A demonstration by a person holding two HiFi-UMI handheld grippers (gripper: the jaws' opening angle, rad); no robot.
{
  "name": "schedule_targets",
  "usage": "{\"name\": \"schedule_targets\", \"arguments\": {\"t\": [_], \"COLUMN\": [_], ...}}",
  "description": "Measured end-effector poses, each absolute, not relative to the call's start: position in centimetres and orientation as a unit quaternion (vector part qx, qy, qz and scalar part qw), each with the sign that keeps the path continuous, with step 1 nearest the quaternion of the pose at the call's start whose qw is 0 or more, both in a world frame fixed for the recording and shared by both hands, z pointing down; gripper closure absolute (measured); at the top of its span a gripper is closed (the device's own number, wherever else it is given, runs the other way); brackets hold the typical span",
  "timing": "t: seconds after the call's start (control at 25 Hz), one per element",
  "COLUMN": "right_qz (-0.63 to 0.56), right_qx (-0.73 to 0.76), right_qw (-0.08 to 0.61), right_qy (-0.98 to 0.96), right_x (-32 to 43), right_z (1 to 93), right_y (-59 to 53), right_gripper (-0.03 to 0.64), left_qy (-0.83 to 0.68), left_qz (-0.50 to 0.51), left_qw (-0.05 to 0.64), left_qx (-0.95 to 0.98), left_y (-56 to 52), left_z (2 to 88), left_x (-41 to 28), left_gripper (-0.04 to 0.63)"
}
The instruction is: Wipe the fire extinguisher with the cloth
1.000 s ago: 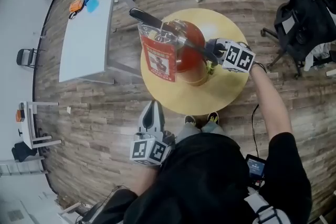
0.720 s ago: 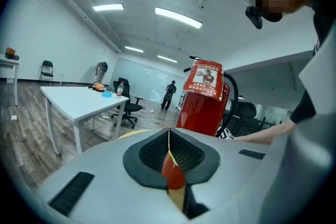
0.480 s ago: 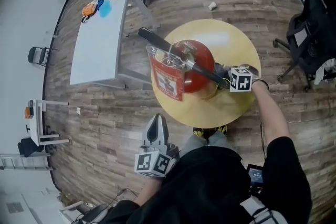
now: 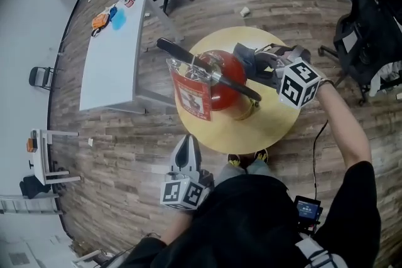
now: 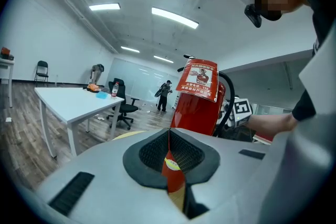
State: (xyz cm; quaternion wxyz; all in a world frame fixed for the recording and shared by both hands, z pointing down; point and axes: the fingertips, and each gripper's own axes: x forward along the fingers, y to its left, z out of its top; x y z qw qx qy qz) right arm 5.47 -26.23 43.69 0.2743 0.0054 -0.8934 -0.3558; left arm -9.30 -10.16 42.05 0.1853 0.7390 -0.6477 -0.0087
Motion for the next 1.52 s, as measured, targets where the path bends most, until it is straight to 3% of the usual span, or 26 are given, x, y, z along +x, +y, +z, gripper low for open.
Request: {"name": "schedule_targets", "arguments": {"t": [0.2,0.28,0.52,0.84,1.28,1.52], "right_qz": [-0.558,-0.572,-0.509,-0.398,-0.259,-0.267], "right_qx": [0.100,0.112,0.082,-0.073,-0.250,-0.231], "right_qw": [0.275,0.277,0.283,0.404,0.516,0.497], "right_qy": [-0.776,-0.764,-0.809,-0.821,-0.777,-0.793], "right_x": [5.6,5.5,4.6,3.3,5.9,5.9], "right_z": [34.1,34.1,39.5,55.6,68.5,67.5], "right_y": [-26.8,-26.9,-27.3,-27.8,-25.8,-26.2], "right_gripper": [0.529,0.529,0.529,0.529,0.529,0.529], "left_qy": [-0.640,-0.641,-0.649,-0.660,-0.684,-0.686], "left_qz": [-0.014,-0.016,-0.014,-0.009,-0.002,-0.003], "left_qw": [0.185,0.185,0.192,0.212,0.220,0.219], "left_qx": [0.745,0.745,0.736,0.720,0.696,0.694], "left_y": [-10.0,-9.9,-9.4,-9.9,-10.6,-10.7], "left_z": [42.3,42.2,42.5,43.9,44.2,44.2], "left_x": [-9.1,-9.1,-9.6,-10.1,-12.0,-12.9], "left_gripper": [0.571,0.571,0.571,0.571,0.571,0.571]}}
